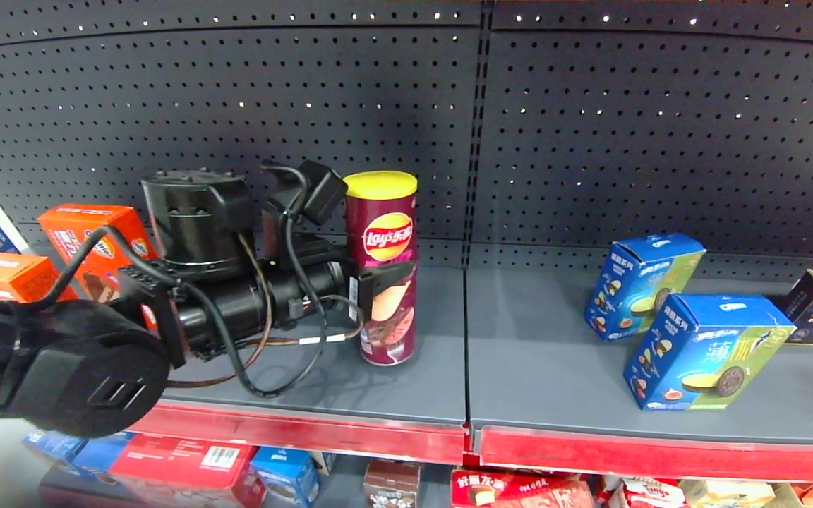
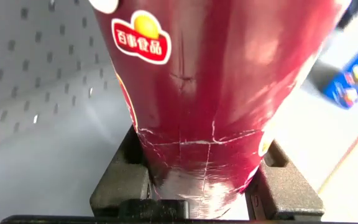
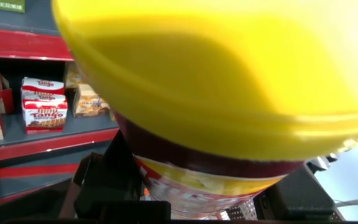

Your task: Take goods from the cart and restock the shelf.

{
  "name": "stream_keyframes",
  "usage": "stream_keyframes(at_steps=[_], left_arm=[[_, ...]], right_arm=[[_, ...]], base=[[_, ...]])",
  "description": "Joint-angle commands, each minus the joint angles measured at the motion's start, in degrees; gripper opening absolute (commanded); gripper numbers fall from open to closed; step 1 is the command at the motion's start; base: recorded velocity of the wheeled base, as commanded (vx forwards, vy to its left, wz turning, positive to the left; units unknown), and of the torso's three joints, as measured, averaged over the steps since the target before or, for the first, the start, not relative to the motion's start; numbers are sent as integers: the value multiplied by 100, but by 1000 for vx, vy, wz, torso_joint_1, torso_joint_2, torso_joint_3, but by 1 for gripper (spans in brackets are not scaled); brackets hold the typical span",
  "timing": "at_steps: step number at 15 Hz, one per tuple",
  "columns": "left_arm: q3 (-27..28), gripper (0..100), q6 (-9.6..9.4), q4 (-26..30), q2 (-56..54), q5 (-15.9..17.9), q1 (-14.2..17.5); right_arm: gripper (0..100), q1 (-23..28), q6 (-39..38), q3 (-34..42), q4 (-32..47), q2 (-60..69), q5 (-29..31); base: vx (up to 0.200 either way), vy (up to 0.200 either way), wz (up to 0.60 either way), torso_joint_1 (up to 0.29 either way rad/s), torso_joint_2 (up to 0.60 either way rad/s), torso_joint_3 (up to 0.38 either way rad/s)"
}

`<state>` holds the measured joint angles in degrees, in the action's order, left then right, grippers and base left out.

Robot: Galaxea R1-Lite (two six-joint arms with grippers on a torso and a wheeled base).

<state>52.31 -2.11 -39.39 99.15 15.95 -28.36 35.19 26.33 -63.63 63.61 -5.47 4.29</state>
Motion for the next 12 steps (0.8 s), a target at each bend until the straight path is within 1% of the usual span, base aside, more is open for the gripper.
stream_keyframes(at_steps=[1,2,4,6,7,8,9,10,12], left_arm=[[-406,0,-35,28,-572,-144,14],[-415,0,-35,45,-589,-241,32],[-573,0,-44,10,-616,-188,137],[-749,0,-53,-16,-625,-136,164],[-810,0,-62,-25,-669,-56,216],[-924,0,-62,-16,-774,93,322],[-1047,0,-132,-16,-827,216,436],[-1135,0,-220,-16,-836,269,506],[-1126,0,-255,-25,-836,286,506]], right_arm=[[0,5,4,-149,125,90,2],[0,-4,4,-228,213,90,2],[0,-4,4,-272,231,125,2],[0,5,4,-316,240,161,2],[0,5,4,-334,240,161,2],[0,5,4,-360,257,161,2],[0,5,4,-360,257,169,2],[0,5,4,-360,257,196,2],[0,5,4,-378,319,205,2]], base=[[0,0,0,0,0,0],[0,0,0,0,0,0],[0,0,0,0,0,0],[0,0,0,0,0,0],[0,0,0,0,0,0],[0,0,0,0,0,0],[0,0,0,0,0,0],[0,0,0,0,0,0],[0,0,0,0,0,0]])
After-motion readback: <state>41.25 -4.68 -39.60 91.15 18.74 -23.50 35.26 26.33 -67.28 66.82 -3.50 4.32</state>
